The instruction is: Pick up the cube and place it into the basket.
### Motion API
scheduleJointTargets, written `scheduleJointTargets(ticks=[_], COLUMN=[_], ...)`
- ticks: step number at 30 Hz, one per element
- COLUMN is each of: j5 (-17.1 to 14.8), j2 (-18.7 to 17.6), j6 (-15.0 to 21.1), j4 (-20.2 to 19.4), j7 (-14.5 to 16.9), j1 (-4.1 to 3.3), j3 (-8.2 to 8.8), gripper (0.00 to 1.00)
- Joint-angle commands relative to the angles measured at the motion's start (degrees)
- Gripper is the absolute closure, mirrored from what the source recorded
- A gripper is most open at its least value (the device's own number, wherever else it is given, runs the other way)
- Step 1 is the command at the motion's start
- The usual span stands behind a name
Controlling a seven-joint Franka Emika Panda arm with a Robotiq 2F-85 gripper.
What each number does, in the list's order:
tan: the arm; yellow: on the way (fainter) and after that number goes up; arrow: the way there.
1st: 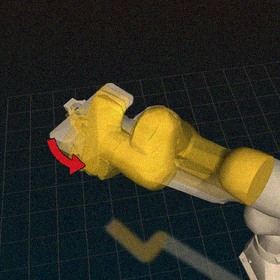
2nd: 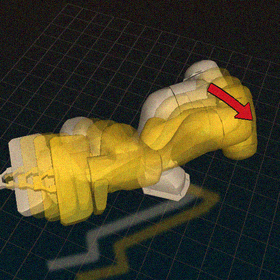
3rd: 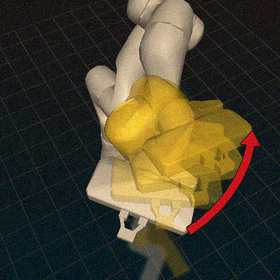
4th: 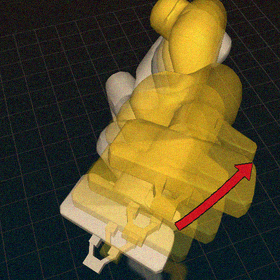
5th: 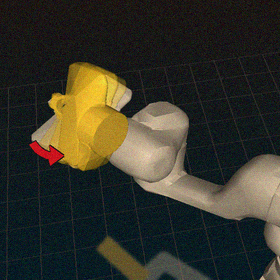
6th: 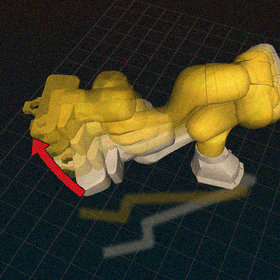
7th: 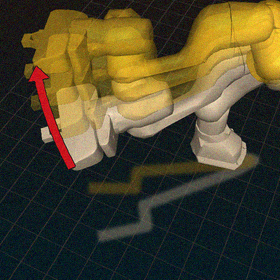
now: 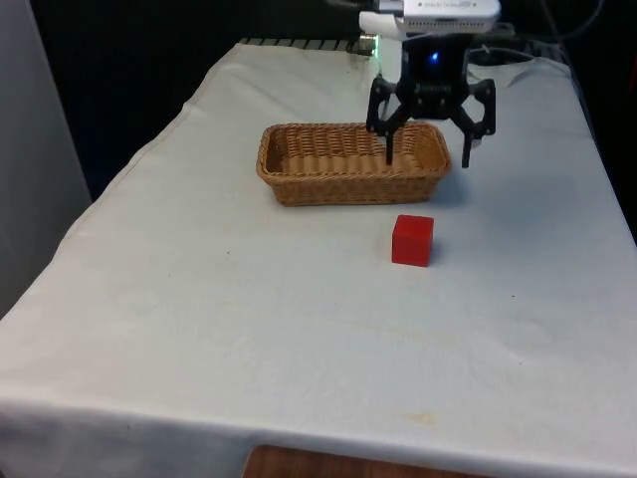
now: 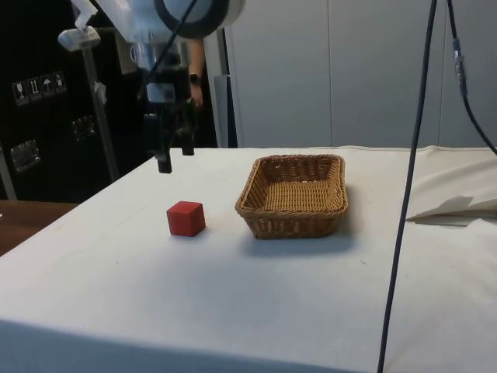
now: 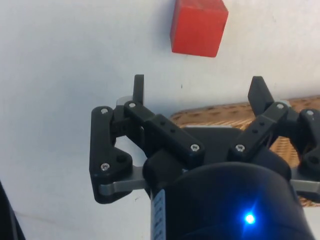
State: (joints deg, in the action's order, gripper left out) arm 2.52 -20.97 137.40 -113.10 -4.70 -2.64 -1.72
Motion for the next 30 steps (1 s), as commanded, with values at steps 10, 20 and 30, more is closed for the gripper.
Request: scheduleJointTargets(ticks=[10, 20, 30], j5=[0.0, 0.1, 0.0], j2=[-2.3, -6.4, -9.4], j6=[3.3, 8.4, 11.6], j4=[-0.5, -0.6, -0.6], j7=[0.2, 0.3, 0.7], j1=[0.17, 0.34, 0.46], j3=[0.23, 0.52, 1.03], gripper=[0.0, 0.0, 0.0])
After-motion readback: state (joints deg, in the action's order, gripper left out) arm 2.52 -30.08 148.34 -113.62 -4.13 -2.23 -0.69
